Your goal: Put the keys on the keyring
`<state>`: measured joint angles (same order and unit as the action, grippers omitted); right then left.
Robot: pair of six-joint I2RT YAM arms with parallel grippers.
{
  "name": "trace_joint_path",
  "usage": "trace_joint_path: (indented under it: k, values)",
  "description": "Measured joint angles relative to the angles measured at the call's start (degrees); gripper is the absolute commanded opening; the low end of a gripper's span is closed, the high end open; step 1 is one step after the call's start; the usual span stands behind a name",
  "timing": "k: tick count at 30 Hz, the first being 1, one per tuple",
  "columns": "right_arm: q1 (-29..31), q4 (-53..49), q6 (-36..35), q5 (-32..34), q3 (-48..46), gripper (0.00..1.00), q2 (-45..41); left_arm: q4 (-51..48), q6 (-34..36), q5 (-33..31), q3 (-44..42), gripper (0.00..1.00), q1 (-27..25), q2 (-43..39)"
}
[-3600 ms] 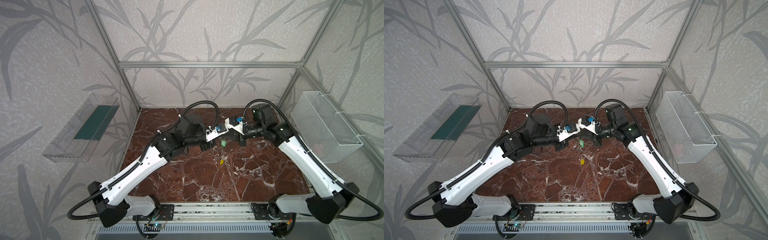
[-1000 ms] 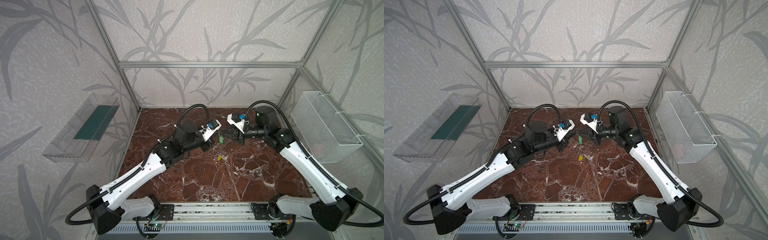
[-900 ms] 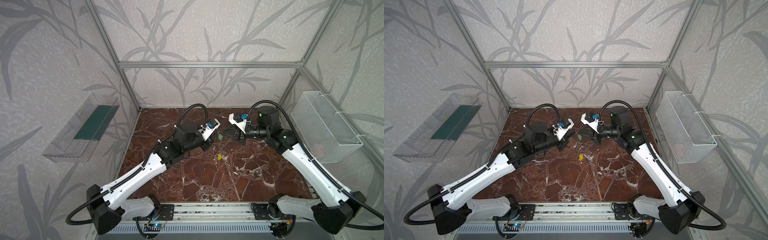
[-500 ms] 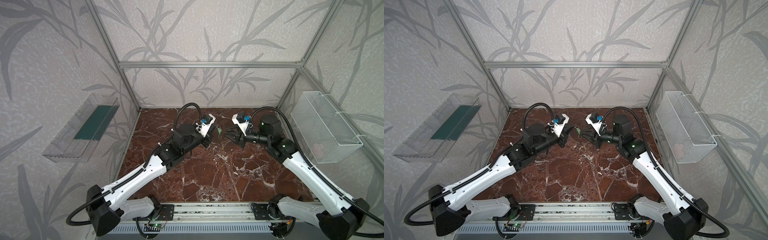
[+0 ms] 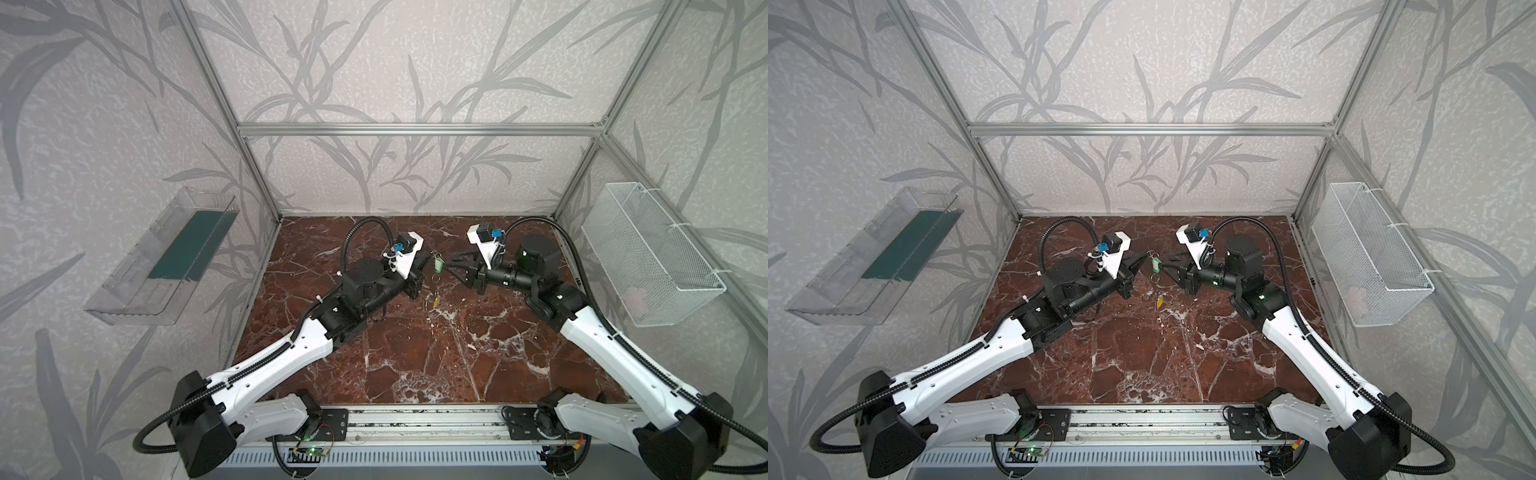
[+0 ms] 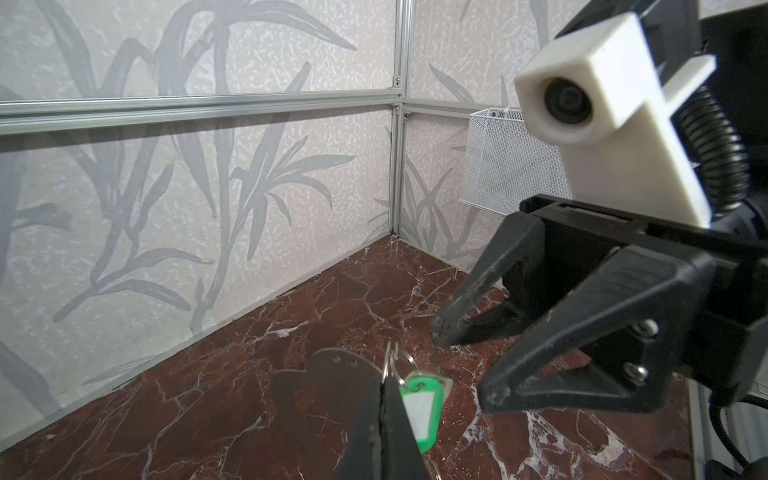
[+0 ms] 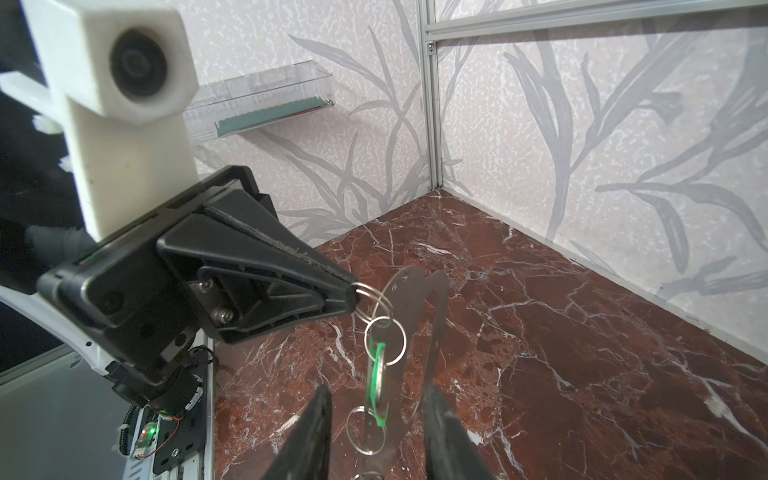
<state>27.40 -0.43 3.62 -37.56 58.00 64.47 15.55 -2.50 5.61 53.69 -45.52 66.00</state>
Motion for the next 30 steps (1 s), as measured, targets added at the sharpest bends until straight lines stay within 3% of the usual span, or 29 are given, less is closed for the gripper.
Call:
trace_joint_path:
  k: [10,30]
  values:
    - [0.7,0.6,0.0,-0.5,0.0,0.36,0.5,3.8,-1.7,1.9,-1.6,0.0,0.0,-0.7]
    - [1.2,1.1,0.0,-0.2,0.0,0.12,1.6,4.6,-2.3,3.5,-1.6,0.0,0.0,-0.7]
